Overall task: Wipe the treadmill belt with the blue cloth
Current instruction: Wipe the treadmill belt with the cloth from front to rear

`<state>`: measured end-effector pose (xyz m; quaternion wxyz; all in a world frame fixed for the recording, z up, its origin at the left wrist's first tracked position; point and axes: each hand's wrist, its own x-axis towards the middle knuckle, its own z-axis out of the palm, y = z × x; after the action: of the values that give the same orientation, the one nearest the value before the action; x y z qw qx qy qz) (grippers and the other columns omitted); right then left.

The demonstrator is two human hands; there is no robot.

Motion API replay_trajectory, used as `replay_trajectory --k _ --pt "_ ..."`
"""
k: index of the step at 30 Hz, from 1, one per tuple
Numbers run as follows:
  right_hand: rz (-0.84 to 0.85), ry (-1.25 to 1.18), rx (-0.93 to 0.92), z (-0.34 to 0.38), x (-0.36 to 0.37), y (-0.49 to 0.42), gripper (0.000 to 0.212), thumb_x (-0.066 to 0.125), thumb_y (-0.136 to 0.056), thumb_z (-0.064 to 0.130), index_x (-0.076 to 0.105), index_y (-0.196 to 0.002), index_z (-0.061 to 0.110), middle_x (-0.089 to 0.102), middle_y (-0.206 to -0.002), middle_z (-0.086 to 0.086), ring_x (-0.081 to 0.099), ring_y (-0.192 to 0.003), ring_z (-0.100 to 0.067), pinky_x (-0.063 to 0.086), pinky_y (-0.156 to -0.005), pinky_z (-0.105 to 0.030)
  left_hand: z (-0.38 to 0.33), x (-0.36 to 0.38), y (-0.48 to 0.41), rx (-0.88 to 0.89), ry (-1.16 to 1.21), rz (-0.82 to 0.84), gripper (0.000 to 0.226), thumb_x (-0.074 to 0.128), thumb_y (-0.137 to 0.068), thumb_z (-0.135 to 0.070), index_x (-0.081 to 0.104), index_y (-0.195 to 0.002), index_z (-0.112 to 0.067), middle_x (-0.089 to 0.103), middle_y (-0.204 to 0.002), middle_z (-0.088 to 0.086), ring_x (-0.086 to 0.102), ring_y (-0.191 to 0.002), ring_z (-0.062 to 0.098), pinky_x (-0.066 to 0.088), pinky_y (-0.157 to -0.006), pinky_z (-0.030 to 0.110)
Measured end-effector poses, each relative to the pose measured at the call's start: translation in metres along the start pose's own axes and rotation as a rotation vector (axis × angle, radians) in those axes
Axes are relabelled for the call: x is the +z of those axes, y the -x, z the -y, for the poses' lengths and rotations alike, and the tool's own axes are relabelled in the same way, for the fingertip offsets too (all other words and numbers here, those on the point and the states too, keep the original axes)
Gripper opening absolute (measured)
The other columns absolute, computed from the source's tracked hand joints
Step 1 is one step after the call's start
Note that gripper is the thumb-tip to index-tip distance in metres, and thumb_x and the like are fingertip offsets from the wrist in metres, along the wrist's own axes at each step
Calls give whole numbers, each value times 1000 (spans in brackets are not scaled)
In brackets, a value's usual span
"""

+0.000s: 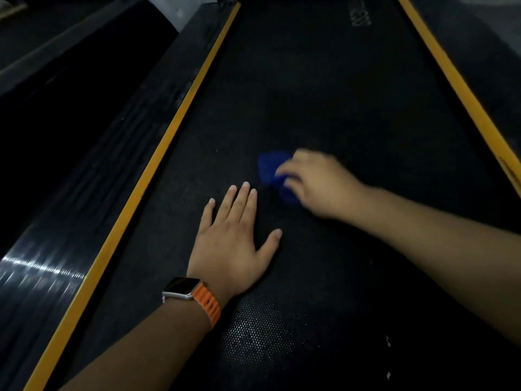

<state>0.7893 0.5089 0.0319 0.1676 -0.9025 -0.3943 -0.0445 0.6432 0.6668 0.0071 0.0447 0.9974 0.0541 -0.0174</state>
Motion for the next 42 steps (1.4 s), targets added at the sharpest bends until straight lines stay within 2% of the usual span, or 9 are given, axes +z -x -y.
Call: replay_trajectory --k 4,9,15,20,25,28,33,39,42 --pt "115 47 -210 -9 -12 2 27 59 -94 25 66 -120 26 59 -109 -1 58 -98 -18 48 -87 -34 -1 -2 1 0 2 3 90 3 -92 -74 -3 -165 -22 -13 -172 -7 -17 -157 10 -7 -129 42" --pt "-107 176 339 -63 -15 -69 25 59 -92 23 65 -116 17 57 -115 -13 59 -103 -35 49 -86 -39 -2 -3 0 -2 16 -4 91 3 -91 -75 -2 -165 -23 -12 -172 -8 -17 -156 8 -9 -128 40" --pt "60 -42 -115 16 4 5 26 60 -93 25 66 -118 21 63 -111 -4 61 -100 -23 50 -89 -37 -2 -2 1 -1 -2 7 89 5 -93 -74 -1 -165 -22 -10 -172 -6 -16 -157 10 -8 -128 42" --pt "-127 155 330 -43 -3 -63 24 58 -94 25 64 -116 17 59 -115 -12 60 -102 -31 50 -86 -41 1 1 -1 2 15 1 90 5 -92 -76 -2 -165 -23 -11 -172 -7 -16 -157 9 -6 -129 43" --pt "-11 0 15 40 11 6 25 59 -94 29 64 -117 20 61 -111 -3 60 -98 -22 50 -85 -37 0 2 0 8 -4 -1 90 6 -93 -73 1 -166 -20 -5 -173 -4 -13 -158 11 -5 -129 43" --pt "13 28 -93 23 4 4 24 58 -94 29 64 -116 22 61 -108 -2 61 -96 -20 51 -84 -37 -1 0 0 4 4 0 90 5 -93 -74 -1 -165 -21 -8 -173 -4 -14 -158 11 -6 -129 43" --pt "-150 169 349 -45 -4 -52 24 58 -94 22 63 -117 16 58 -113 -12 60 -101 -33 49 -83 -40 1 0 -2 4 23 -1 92 2 -90 -76 -2 -165 -22 -11 -172 -7 -15 -157 10 -5 -129 44" --pt "61 6 -91 21 2 22 26 58 -93 28 64 -118 22 60 -109 -3 60 -97 -22 50 -86 -38 0 1 -1 5 -3 -5 90 5 -93 -73 2 -165 -20 -7 -173 -4 -12 -158 12 -4 -129 44" --pt "-23 159 88 -25 -9 -25 23 56 -94 26 64 -115 20 59 -110 -10 61 -99 -31 50 -85 -41 0 1 -1 7 7 -5 91 3 -91 -74 0 -165 -21 -8 -173 -5 -13 -158 11 -4 -129 44"
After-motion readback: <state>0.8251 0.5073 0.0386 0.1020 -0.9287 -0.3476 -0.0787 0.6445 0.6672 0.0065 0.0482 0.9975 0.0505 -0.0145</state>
